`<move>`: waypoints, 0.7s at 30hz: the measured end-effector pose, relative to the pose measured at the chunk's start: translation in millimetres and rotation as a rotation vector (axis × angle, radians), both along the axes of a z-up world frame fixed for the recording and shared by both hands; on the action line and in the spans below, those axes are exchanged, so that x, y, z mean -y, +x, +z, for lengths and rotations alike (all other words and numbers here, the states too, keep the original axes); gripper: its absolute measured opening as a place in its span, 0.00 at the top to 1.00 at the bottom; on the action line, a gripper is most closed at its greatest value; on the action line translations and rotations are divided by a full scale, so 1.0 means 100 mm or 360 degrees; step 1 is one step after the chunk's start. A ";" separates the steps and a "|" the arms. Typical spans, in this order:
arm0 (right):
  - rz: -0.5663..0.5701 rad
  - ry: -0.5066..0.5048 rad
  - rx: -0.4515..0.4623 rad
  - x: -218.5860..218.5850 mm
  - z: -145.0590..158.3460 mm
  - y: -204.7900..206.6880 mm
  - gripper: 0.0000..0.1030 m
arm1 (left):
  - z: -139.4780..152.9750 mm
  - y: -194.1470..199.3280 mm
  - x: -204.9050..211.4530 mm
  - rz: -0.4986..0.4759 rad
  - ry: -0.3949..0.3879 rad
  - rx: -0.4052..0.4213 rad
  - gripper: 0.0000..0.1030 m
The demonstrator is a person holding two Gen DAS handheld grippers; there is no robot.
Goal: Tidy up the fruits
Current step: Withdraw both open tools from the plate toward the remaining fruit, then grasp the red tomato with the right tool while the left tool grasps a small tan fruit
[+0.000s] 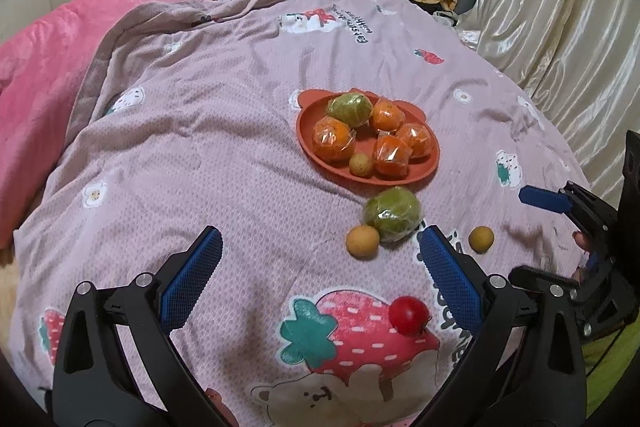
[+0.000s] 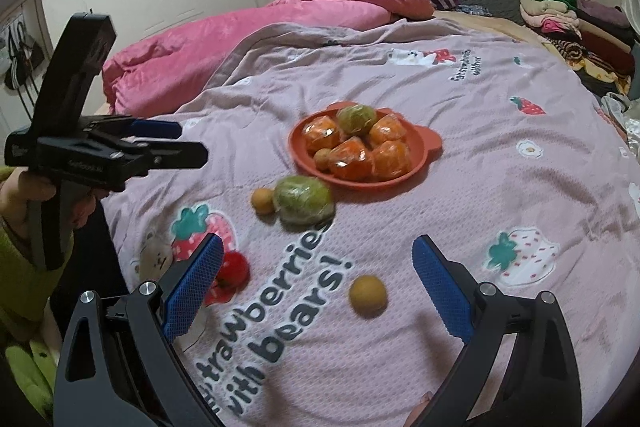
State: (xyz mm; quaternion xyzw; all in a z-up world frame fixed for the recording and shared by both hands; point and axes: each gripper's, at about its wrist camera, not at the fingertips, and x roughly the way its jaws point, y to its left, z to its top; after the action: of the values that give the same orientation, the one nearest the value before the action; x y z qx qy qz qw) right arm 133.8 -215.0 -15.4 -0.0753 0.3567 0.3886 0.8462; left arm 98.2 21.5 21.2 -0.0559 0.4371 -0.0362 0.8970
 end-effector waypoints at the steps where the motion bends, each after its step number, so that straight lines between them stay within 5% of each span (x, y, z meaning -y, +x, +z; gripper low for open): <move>1: 0.0005 -0.0007 -0.0003 -0.01 -0.01 -0.02 0.08 | -0.01 -0.01 -0.01 -0.0004 -0.0001 -0.0002 0.10; 21: 0.0091 -0.0104 -0.0125 -0.39 -0.31 -0.29 0.08 | -0.28 0.04 0.00 -0.0124 0.0030 -0.0090 0.15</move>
State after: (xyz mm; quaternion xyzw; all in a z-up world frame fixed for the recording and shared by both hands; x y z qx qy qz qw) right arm 105.2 -176.2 -46.6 -0.0976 0.3998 0.4033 0.8173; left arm 102.1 21.2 -7.0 -0.0314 0.4644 -0.0655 0.8826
